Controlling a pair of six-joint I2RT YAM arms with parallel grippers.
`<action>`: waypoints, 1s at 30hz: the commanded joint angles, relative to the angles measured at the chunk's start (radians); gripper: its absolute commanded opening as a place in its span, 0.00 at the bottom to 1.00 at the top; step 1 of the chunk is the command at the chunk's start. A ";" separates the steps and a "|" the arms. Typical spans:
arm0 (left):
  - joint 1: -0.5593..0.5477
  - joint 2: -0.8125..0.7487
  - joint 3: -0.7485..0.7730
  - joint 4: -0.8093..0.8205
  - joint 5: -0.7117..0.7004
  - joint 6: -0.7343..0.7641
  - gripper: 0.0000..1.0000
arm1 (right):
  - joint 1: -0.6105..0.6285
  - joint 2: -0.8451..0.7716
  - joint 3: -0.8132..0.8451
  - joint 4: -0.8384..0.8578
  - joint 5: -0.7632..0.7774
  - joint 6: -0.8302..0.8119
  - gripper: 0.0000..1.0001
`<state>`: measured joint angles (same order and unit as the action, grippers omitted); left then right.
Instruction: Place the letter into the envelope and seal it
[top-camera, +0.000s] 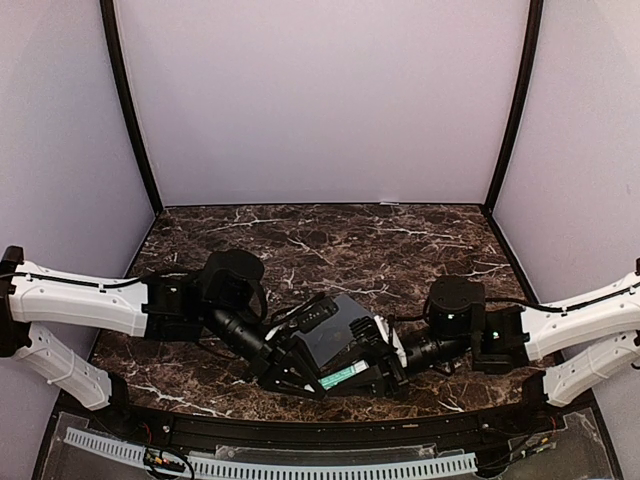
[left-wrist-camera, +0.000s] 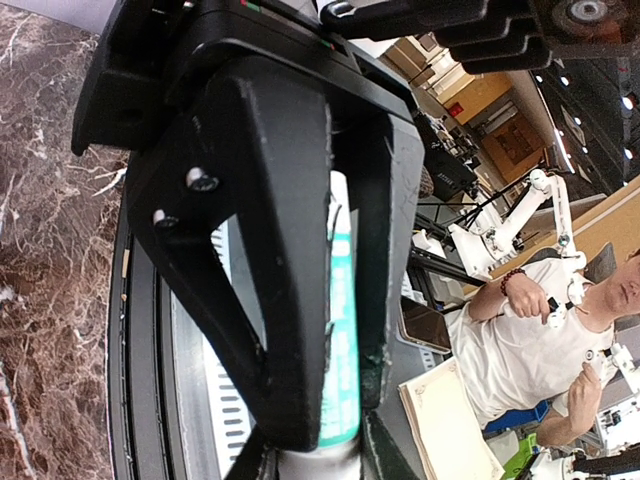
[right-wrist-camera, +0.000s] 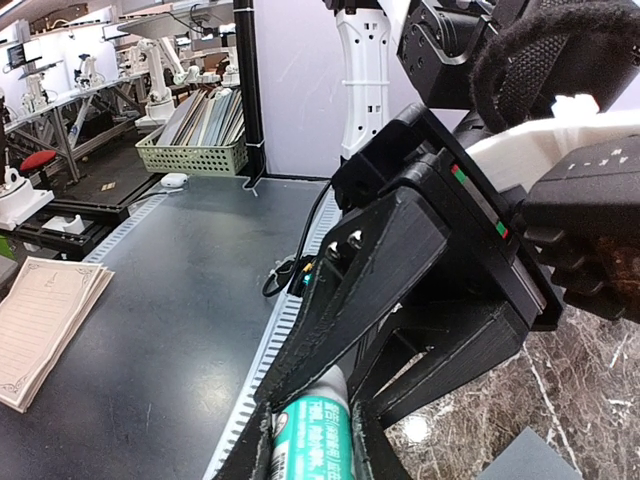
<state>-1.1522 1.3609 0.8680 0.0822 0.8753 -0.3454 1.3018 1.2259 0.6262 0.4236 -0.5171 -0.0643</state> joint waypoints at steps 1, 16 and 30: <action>-0.003 -0.029 0.095 0.150 -0.107 0.070 0.20 | 0.010 -0.019 0.030 -0.032 0.074 -0.018 0.13; -0.004 0.005 0.110 0.066 -0.116 0.106 0.18 | 0.009 -0.125 0.013 -0.095 0.111 -0.034 0.39; -0.004 -0.008 0.112 0.027 -0.103 0.122 0.18 | 0.000 -0.278 -0.054 -0.120 0.191 -0.044 0.33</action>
<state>-1.1580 1.3727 0.9493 0.1032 0.7662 -0.2420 1.3041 0.9745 0.5865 0.2947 -0.3466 -0.1009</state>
